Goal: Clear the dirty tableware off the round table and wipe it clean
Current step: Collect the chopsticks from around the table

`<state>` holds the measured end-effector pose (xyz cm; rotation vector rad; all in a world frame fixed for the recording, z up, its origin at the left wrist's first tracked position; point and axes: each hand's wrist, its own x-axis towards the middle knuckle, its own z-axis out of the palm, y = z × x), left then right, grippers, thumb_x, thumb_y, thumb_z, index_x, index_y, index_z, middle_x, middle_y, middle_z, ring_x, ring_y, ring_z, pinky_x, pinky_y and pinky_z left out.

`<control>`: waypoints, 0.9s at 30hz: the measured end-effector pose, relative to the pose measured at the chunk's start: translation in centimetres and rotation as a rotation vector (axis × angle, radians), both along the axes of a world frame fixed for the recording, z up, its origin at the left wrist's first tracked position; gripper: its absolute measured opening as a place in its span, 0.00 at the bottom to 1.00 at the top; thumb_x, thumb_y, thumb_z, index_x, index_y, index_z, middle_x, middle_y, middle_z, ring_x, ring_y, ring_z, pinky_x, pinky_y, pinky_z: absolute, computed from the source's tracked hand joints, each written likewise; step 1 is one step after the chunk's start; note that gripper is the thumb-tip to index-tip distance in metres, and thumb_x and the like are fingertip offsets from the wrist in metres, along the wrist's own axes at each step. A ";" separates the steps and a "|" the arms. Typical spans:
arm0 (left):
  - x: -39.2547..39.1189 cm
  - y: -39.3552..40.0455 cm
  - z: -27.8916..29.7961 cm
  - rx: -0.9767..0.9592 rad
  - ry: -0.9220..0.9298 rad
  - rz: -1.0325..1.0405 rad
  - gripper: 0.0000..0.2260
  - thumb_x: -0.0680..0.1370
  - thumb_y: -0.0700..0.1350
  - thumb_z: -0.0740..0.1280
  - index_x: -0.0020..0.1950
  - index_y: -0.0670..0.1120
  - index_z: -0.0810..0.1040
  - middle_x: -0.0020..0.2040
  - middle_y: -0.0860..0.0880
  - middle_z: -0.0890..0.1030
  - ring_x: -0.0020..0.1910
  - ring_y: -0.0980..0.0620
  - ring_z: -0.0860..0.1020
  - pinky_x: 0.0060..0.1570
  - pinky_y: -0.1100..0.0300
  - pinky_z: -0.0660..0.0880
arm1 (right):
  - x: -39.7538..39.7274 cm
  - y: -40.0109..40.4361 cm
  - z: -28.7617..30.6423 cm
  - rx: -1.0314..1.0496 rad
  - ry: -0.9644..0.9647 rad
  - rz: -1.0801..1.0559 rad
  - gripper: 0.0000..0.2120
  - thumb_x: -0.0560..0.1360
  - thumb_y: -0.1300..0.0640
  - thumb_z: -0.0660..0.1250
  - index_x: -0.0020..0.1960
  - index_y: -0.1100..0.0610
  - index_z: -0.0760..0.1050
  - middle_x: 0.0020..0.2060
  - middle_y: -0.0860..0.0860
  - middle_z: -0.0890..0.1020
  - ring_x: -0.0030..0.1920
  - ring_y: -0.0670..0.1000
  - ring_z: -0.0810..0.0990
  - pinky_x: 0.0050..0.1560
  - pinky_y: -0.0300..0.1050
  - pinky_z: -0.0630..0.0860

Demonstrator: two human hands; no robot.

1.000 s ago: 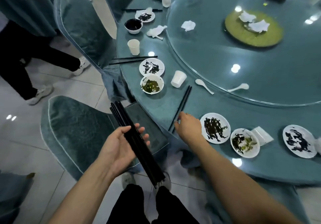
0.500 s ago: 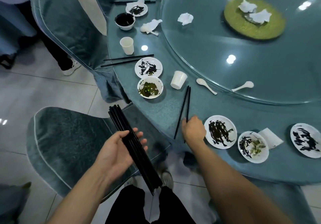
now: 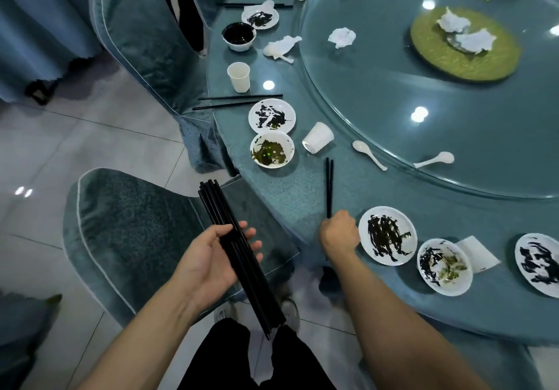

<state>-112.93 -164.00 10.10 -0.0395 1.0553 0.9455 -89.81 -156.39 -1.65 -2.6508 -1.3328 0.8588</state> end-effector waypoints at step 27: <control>-17.2 -4.1 5.7 0.139 -0.011 0.374 0.10 0.79 0.37 0.56 0.47 0.42 0.76 0.43 0.43 0.80 0.44 0.44 0.79 0.58 0.49 0.75 | -25.9 -9.1 19.8 0.278 0.248 1.033 0.05 0.73 0.49 0.69 0.46 0.48 0.74 0.39 0.46 0.82 0.45 0.51 0.80 0.47 0.48 0.77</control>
